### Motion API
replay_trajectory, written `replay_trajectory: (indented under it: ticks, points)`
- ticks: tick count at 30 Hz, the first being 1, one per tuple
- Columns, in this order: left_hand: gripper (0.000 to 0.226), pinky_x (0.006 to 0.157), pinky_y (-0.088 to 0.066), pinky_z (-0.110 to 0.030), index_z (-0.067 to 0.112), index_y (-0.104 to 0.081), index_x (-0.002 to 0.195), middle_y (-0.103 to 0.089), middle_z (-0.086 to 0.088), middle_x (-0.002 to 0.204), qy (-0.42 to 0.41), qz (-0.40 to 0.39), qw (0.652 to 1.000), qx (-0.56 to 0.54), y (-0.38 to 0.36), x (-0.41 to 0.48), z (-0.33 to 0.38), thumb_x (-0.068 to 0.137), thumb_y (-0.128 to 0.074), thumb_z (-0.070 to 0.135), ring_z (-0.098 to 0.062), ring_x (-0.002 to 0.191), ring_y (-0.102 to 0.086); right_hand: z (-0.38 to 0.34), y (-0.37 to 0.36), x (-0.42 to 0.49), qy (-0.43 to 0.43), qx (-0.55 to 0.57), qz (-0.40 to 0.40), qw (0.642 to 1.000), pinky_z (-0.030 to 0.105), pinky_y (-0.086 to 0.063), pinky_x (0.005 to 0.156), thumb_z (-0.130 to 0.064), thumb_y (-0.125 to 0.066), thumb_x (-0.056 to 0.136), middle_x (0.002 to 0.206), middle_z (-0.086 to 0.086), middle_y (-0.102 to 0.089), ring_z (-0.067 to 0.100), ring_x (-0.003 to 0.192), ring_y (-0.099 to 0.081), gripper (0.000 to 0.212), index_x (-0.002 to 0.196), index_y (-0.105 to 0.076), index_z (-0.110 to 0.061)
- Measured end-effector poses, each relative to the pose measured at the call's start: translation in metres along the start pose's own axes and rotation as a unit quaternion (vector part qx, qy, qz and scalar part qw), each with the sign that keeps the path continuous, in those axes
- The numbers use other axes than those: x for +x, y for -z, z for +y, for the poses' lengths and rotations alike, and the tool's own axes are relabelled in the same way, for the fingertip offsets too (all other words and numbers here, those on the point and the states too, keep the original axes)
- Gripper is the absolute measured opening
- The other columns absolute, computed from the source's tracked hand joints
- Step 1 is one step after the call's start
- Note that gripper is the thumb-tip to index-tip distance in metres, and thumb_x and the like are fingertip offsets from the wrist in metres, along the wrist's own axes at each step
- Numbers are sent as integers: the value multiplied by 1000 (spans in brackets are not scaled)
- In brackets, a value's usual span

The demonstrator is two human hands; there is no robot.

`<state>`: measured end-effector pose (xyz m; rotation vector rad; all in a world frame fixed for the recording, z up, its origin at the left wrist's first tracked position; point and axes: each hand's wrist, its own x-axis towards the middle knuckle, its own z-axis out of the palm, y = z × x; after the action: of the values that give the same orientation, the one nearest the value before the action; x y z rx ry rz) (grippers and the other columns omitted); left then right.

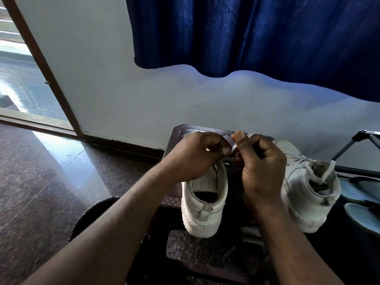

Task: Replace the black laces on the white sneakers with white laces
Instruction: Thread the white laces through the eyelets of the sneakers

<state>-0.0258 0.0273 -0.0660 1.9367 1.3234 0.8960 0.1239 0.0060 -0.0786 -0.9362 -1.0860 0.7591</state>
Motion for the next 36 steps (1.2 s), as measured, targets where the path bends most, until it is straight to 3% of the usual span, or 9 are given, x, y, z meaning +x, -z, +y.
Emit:
replay_trajectory:
  ticks: [3, 6, 10, 14, 20, 25, 29, 32, 36]
  points:
    - [14, 82, -54, -35, 26, -74, 88, -73, 8, 86, 19, 7, 1000, -11, 3, 0, -7, 99, -67, 30, -13, 82, -66, 1, 7, 6, -11, 26, 27, 999, 22, -43, 56, -24, -76, 93, 65, 15, -60, 14, 54, -47, 34, 75, -65, 3]
    - [23, 92, -55, -54, 20, -73, 94, -75, -7, 97, 14, -10, 996, -91, 5, -3, -8, 95, -62, 40, -33, 95, -68, -1, 11, 12, -46, 79, 63, 994, 25, -40, 56, -30, -77, 90, 76, 8, -67, 14, 54, -44, 27, 73, -67, -11]
    - [15, 91, -53, -46, 16, -72, 98, -73, -10, 94, -36, -19, 993, -115, 2, -6, 4, 100, -67, 29, -21, 89, -67, -3, 7, 10, -48, 75, 41, 995, 33, -43, 62, -35, -79, 89, 77, 7, -70, 13, 56, -49, 31, 71, -68, -13]
    - [9, 91, -56, -45, 21, -76, 96, -75, 1, 90, -57, -2, 993, -103, -2, -5, 14, 99, -70, 27, -22, 92, -70, -9, 5, 6, -33, 84, 26, 996, 23, -46, 58, -35, -74, 85, 72, 4, -70, 10, 57, -55, 34, 70, -64, -6]
    - [11, 90, -55, -41, 28, -76, 86, -74, 9, 82, -4, 35, 999, -33, 17, -3, 0, 96, -73, 32, -12, 86, -69, -18, 15, 14, -66, 130, 61, 987, 24, -38, 55, -25, -73, 92, 82, 6, -71, 12, 55, -44, 24, 73, -66, -11]
    - [11, 83, -54, -26, 30, -76, 102, -77, 9, 93, -32, 25, 994, -98, 12, -9, 13, 94, -74, 37, -6, 88, -71, -19, 6, 6, -77, 131, 44, 987, 21, -39, 56, -31, -75, 85, 71, 2, -66, 10, 56, -45, 23, 68, -69, -16]
    - [16, 74, -54, -30, 33, -71, 82, -73, 10, 78, -96, 48, 993, -43, -4, -7, 21, 97, -73, 30, -9, 77, -69, -22, 0, 1, -72, 132, 30, 988, 21, -40, 55, -32, -73, 84, 72, 1, -69, 9, 57, -47, 24, 65, -70, -17]
    - [16, 67, -47, -20, 36, -74, 78, -72, 13, 75, -52, 74, 996, 10, 7, -5, 13, 90, -74, 47, -6, 74, -66, -22, 9, 6, -105, 157, 52, 981, 21, -34, 50, -26, -71, 92, 74, 0, -67, 9, 53, -40, 22, 74, -71, -13]
    - [11, 65, -43, -16, 36, -77, 82, -70, 24, 76, 14, 84, 996, 17, 21, -6, -4, 91, -76, 41, 7, 70, -61, -19, 16, 11, -137, 181, 68, 972, 20, -32, 52, -23, -71, 94, 76, -1, -68, 9, 55, -39, 20, 81, -67, -9]
